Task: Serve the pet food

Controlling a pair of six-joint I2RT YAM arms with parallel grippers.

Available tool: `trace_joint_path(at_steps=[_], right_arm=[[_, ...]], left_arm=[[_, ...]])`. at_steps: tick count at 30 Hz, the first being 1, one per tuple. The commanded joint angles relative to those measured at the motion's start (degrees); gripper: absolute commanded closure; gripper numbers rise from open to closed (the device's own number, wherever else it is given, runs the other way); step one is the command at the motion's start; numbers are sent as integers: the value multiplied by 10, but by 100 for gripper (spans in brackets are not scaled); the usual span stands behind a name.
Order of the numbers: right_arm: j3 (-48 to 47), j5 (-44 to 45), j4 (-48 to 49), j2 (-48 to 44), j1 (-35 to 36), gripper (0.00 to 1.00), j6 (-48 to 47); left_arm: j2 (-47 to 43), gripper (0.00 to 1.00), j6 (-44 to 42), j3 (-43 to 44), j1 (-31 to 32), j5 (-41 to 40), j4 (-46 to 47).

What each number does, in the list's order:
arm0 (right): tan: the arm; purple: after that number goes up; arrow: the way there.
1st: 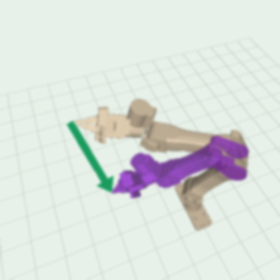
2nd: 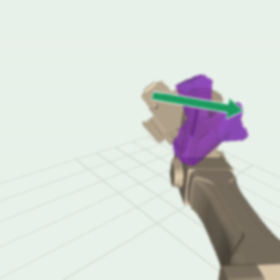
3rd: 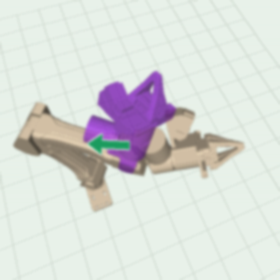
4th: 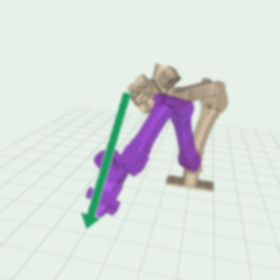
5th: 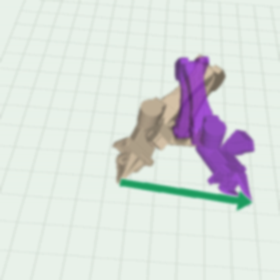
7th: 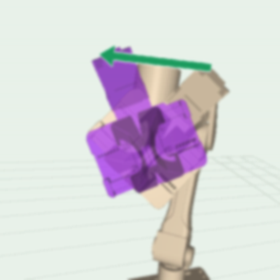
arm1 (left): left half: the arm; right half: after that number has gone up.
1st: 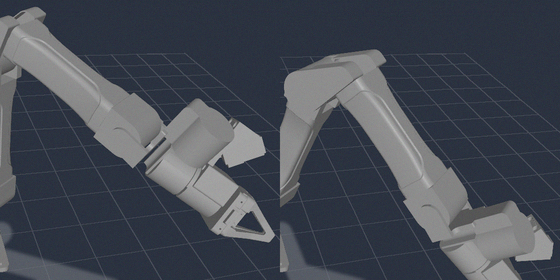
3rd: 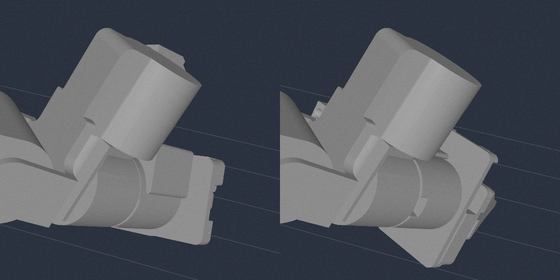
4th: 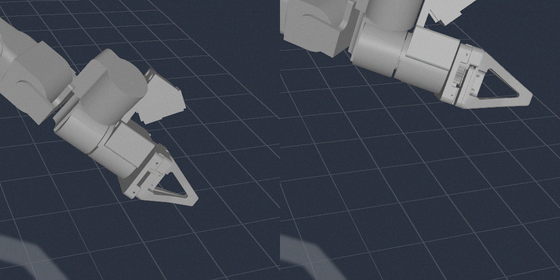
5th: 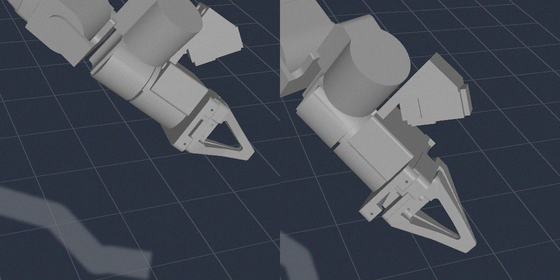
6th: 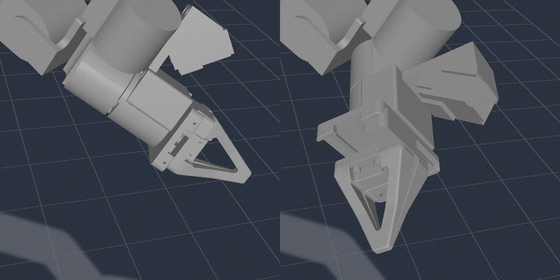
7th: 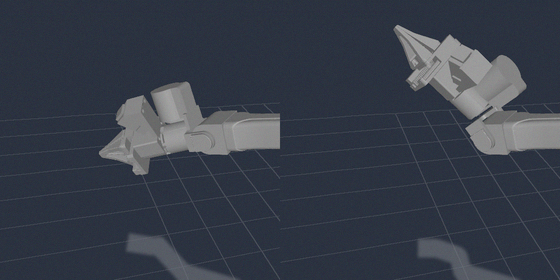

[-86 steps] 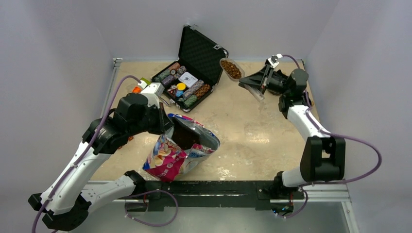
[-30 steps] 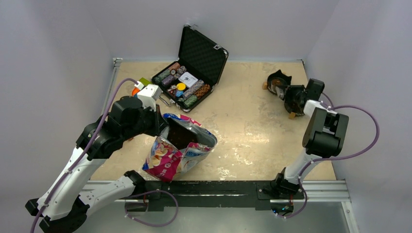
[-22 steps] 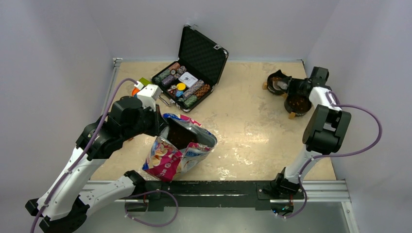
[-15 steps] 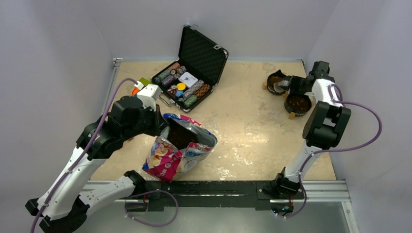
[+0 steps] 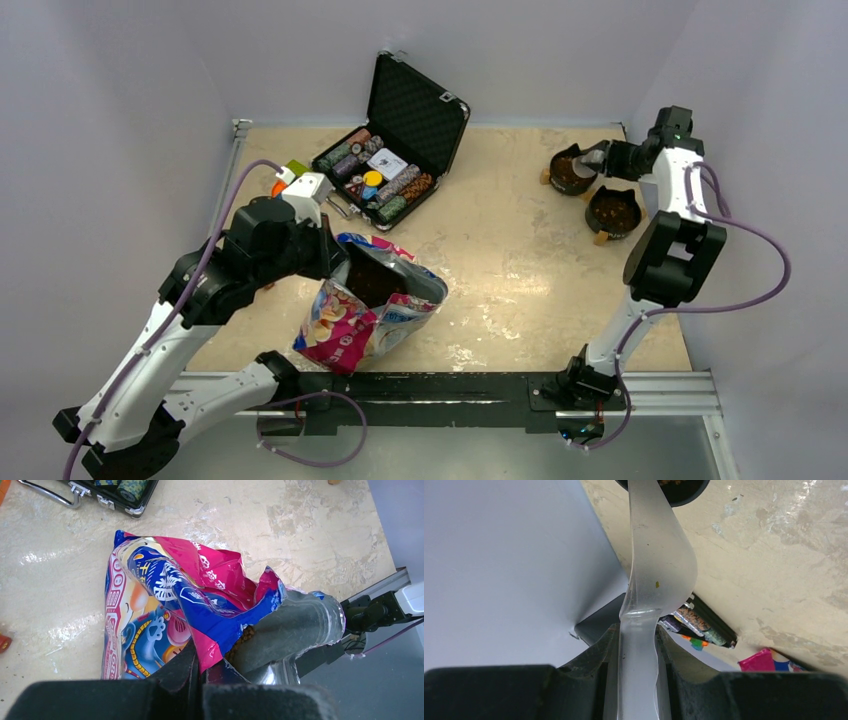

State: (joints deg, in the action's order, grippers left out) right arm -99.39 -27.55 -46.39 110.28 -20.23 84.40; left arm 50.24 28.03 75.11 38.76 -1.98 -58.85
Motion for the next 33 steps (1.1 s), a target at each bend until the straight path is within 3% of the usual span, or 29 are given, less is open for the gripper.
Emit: trace_joint_path(at_steps=[1,4,7,10,12,18,22,25,27,30,33], right_arm=[[4,-3,25,-52,-3,100,-50],[80,17,103,-95,0,100,-117],[238,-5,215,-166,12,100,-155],[466,-79,522,-274,25,100,-148],[571,-147,638,-332,37,100,-169],[764,-220,583,-491,166,100,-275],[818,-237,494,-670,264,100,-280],[759,-214,328,-818,279,100,-287],[692,-214,243,-866,280,100,-297],[595,-243,119,-839,295,100,-329],[494,-242,-15,-768,324,100,-418]], left_arm=[[-3,100,28,39,2,17,40],[-7,100,35,23,2,34,51],[2,100,43,26,2,33,44],[15,100,51,36,2,55,36],[14,100,57,25,2,64,44],[31,100,80,5,2,73,44],[57,100,83,8,2,67,30],[86,100,93,12,2,91,30],[102,100,104,9,2,109,42],[121,100,121,8,2,135,66],[138,100,139,14,2,162,80]])
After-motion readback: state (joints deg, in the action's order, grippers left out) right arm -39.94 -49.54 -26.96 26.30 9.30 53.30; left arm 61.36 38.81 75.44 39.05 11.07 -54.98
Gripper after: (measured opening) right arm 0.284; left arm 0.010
